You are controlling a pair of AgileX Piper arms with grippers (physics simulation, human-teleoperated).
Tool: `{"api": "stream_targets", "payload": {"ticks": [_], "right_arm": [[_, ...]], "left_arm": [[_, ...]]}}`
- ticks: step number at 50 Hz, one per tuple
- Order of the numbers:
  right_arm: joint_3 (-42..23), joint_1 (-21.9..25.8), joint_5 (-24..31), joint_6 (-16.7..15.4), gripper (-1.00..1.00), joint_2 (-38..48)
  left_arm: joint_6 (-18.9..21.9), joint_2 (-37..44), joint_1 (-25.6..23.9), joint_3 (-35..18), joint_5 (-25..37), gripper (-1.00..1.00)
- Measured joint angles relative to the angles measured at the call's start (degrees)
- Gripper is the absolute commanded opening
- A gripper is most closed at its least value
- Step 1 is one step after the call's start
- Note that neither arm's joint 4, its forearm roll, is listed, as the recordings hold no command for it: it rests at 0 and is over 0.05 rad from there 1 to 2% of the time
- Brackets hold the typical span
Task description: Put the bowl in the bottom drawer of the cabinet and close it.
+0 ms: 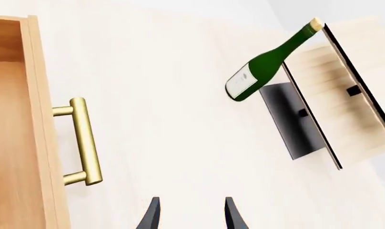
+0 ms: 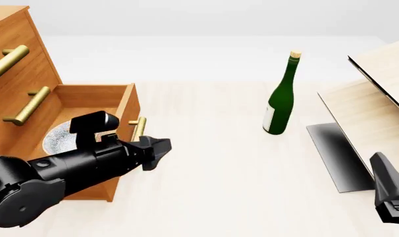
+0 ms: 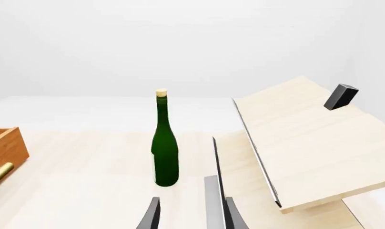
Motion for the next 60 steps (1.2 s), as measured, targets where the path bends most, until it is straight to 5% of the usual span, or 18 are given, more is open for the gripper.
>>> {"api": "stream_targets", "payload": {"ticks": [29, 60], "right_arm": [[0.0, 0.0, 0.0, 0.0, 1.00, 0.0], [0.0, 0.0, 0.0, 0.0, 1.00, 0.0]], "left_arm": [[-3.2, 7.9, 1.4, 1.4, -3.3, 1.00], [-1.4, 8.8, 7.4, 2.5, -1.4, 1.00]]}}
